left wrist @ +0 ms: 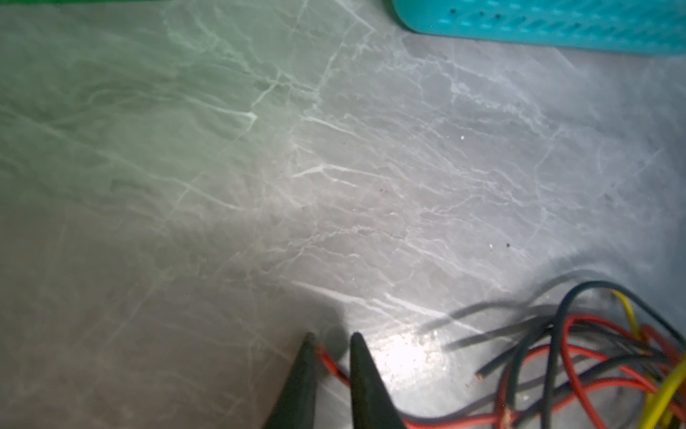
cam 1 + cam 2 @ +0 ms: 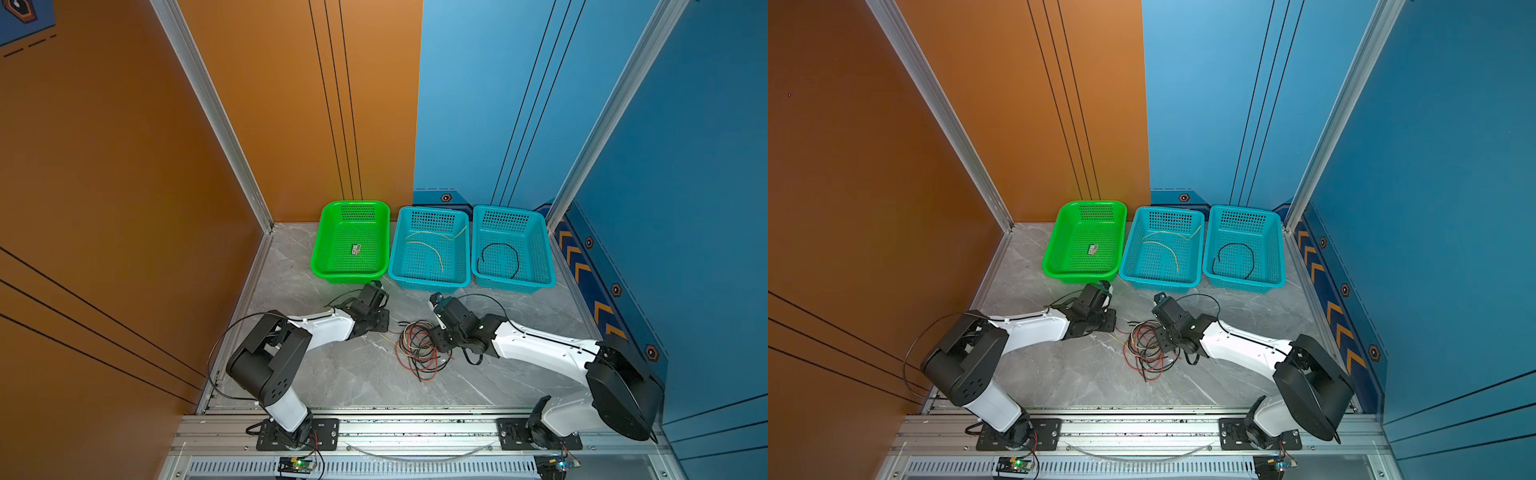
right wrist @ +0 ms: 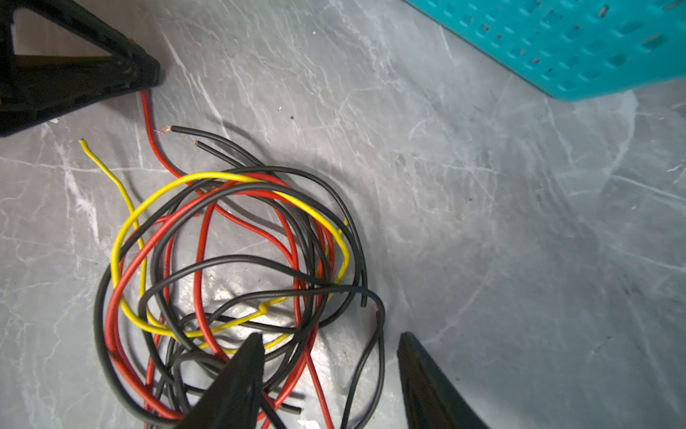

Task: Untangle and sort cables by color
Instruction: Untie the cable.

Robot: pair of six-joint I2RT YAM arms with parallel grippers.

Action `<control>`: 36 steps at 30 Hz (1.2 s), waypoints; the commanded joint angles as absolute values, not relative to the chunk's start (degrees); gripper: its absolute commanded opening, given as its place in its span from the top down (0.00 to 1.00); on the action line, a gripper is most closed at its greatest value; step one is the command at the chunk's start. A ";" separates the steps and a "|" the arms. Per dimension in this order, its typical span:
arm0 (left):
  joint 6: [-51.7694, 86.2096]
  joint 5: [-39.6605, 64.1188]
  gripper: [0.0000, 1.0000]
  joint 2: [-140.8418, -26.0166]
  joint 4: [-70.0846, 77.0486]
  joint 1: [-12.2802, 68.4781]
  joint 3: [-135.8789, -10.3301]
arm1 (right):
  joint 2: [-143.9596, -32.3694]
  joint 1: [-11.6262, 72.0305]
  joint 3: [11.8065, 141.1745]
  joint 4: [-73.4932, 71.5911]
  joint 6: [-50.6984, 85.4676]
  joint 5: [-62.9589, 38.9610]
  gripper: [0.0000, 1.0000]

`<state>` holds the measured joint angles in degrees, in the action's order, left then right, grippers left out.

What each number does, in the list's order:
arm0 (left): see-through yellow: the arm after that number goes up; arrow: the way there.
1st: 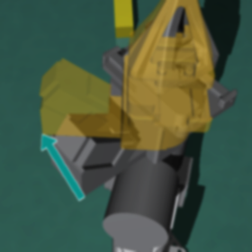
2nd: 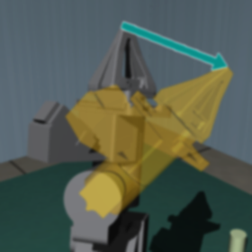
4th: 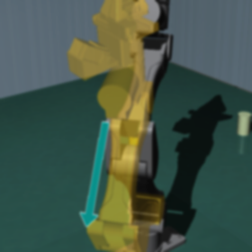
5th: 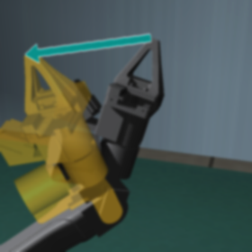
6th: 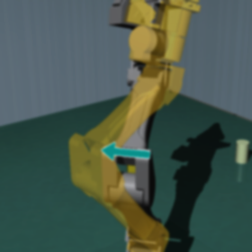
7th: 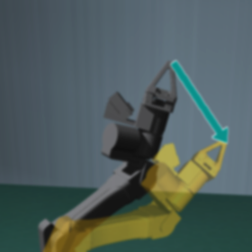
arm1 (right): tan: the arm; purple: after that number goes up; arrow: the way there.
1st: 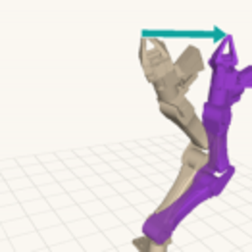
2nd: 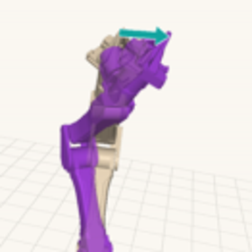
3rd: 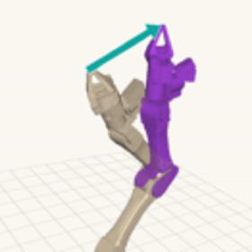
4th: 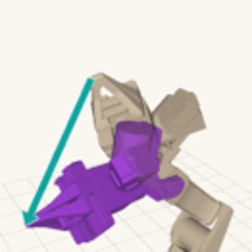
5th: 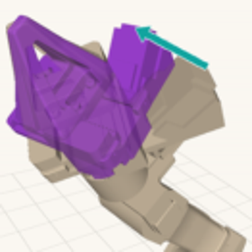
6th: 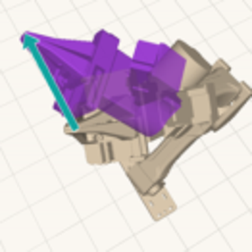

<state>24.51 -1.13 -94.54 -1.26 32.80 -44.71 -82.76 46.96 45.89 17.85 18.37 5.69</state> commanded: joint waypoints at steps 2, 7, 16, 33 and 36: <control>23.65 -1.19 0.96 -97.34 -5.94 33.49 -44.30 | -84.49 47.70 44.70 16.43 19.69 7.56 0.43; 23.55 0.45 1.00 -97.54 -5.49 33.44 -44.54 | -85.92 48.23 43.88 13.87 20.01 7.06 0.43; 22.41 6.24 1.00 -90.98 -5.07 35.28 -44.56 | -88.75 48.25 43.98 11.82 20.38 7.82 0.42; 20.39 8.22 1.00 -64.88 -22.93 34.57 -52.86 | -97.27 44.86 43.95 10.83 21.72 7.39 0.43; 18.78 6.15 1.00 -62.42 -25.71 32.84 -55.89 | -97.60 44.31 43.81 11.15 21.62 7.48 0.43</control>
<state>21.06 7.60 -64.42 -20.97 34.33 -52.80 -94.63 45.30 45.47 6.15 20.88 7.60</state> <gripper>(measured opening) 0.052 0.572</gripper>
